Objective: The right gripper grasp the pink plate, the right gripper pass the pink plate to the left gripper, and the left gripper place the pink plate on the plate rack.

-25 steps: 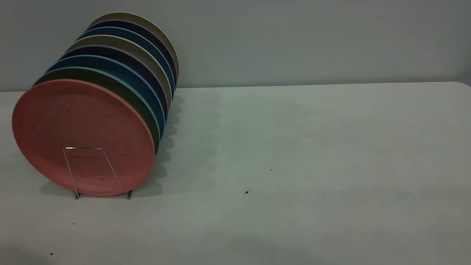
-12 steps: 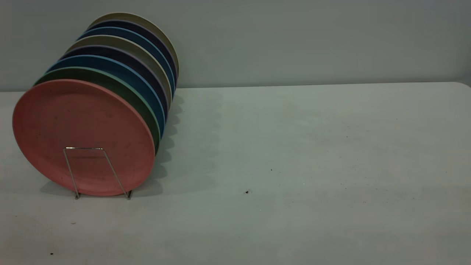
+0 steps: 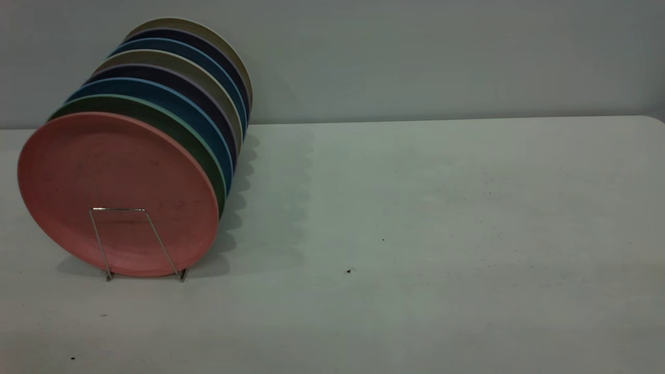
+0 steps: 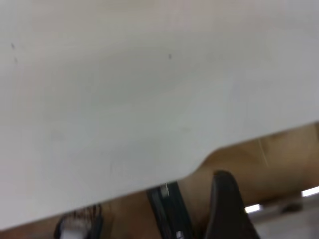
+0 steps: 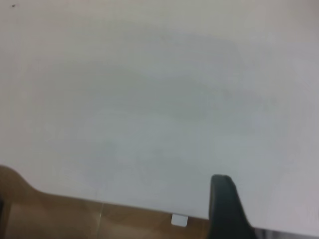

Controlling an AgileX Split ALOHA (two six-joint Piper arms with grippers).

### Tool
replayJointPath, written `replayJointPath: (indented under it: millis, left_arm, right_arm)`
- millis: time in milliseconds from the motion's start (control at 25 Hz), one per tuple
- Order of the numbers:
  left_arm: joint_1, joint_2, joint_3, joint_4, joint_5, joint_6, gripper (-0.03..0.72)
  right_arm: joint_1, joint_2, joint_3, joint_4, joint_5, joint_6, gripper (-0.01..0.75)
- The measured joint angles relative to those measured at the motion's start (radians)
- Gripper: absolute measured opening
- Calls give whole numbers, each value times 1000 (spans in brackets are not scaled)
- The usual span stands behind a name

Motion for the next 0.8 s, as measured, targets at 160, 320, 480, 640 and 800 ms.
replayJointPath:
  millis: [160,320,480,640,800]
  left_arm:
    - [0,-111,0,0,7,-2,470]
    - [0,-193,0,0,12,-2,470]
    - [9,-258,0,0,17,-2,470]
    - [71,-300,0,-1,21,-2,470]
    - [107,-303,0,0,22,-2,470]
  right_arm:
    - [7,-114,0,0,-1,0,453]
    - [-33,-203,-1,0,9,0,453]
    - [-66,-202,-1,0,9,0,453]
    - [-60,-202,0,1,8,0,453]
    - [-52,-202,0,1,8,0,452]
